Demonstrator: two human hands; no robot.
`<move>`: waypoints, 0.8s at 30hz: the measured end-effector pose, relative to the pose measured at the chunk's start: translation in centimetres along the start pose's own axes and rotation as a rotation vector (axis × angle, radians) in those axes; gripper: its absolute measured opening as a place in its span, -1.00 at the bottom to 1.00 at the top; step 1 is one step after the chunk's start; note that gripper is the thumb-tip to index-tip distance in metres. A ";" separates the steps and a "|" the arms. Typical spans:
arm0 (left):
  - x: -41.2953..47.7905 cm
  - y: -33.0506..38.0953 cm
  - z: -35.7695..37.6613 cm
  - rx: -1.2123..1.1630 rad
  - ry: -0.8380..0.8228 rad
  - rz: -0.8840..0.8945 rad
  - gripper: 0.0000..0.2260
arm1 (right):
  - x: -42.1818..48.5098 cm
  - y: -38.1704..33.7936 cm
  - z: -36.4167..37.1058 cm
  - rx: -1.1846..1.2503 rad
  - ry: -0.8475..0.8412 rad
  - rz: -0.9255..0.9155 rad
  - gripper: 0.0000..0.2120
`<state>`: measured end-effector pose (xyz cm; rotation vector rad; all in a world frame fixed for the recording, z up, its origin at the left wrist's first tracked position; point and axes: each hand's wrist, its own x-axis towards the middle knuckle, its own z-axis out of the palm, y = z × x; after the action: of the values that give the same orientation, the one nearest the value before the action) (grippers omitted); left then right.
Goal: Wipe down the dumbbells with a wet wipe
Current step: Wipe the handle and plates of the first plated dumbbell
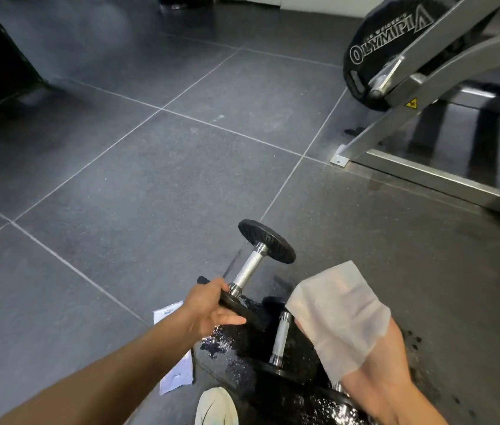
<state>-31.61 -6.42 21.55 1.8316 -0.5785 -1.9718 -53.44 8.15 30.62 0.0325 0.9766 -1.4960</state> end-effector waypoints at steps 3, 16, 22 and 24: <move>-7.6 2.1 2.5 0.026 -0.140 0.076 -0.89 | 0.0 -1.0 0.2 0.067 -0.017 -0.012 -0.59; -20.9 -0.4 12.7 0.074 -0.335 -0.023 -0.86 | -2.5 -8.7 -0.9 -0.150 0.076 -0.245 -0.57; -20.6 -1.3 13.5 0.182 -0.464 -0.049 -0.75 | -2.7 -9.9 -1.9 -0.070 -0.128 -0.295 -0.37; -20.5 -1.8 14.0 0.185 -0.501 -0.068 -0.69 | -2.6 -10.1 -2.1 -0.031 -0.083 -0.329 -0.71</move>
<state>-44.04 6.65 38.63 1.4602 -0.8786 -2.5152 -62.36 9.94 36.15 -0.2207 0.9696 -1.7666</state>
